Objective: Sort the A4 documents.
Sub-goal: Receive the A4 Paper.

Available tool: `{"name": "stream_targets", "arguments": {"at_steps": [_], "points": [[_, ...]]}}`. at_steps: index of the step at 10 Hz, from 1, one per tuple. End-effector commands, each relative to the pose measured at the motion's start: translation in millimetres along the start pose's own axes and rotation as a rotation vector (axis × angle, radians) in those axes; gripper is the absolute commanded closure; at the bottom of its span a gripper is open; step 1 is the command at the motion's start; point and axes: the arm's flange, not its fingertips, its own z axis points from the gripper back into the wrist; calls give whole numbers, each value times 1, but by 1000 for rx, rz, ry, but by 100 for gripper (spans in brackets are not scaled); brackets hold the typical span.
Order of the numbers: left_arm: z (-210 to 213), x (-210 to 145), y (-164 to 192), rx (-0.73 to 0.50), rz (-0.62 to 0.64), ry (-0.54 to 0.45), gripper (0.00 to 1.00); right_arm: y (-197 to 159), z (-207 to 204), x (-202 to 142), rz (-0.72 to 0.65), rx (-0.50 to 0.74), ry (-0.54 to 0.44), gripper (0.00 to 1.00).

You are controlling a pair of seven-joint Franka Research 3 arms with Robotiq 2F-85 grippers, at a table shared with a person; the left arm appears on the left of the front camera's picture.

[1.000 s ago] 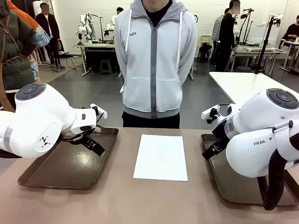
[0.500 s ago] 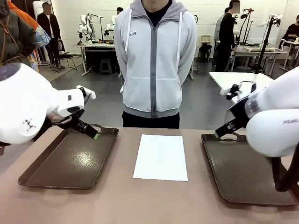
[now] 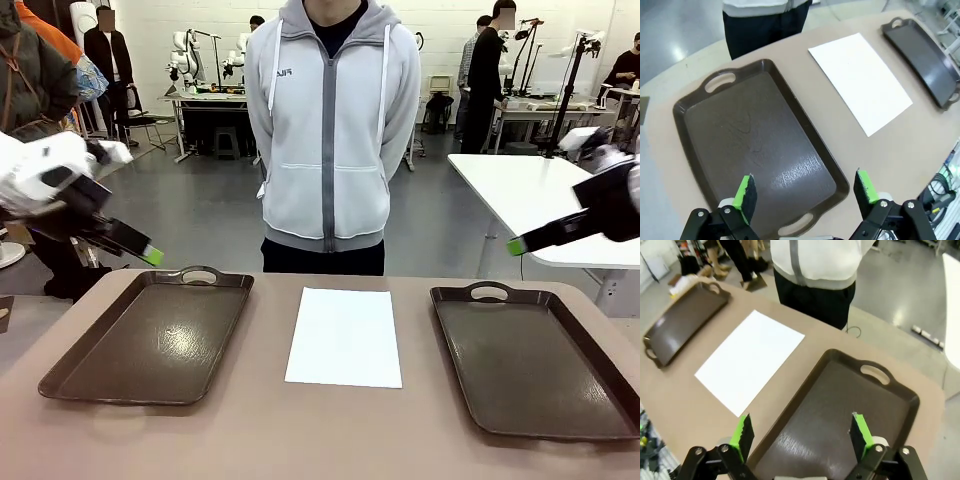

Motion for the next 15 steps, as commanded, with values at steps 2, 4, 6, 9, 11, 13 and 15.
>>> {"name": "stream_targets", "arguments": {"at_steps": [2, 4, 6, 9, 11, 13, 15], "points": [[32, -33, 10, -32, 5, -56, 0, 0, 25, -50, -17, 37, -39, 0], [31, -41, 24, 19, 17, 20, 0, -8, 28, -50, -37, 60, -47, 0], [29, -45, 31, -10, 0, 33, 0, -16, 20, -50, -51, 96, -13, 0], [29, -44, 34, -28, -10, 58, 0, -23, 17, -48, -68, 94, 8, 0], [28, -41, 33, -36, -13, 64, 0, -27, 18, -50, -79, 87, 14, 0], [27, -39, 33, -82, -16, 46, 0, -31, 23, -52, -99, 65, 12, 0], [31, -37, 29, -105, -33, 23, 0, -33, 26, -54, -101, 62, 11, 0]]}}
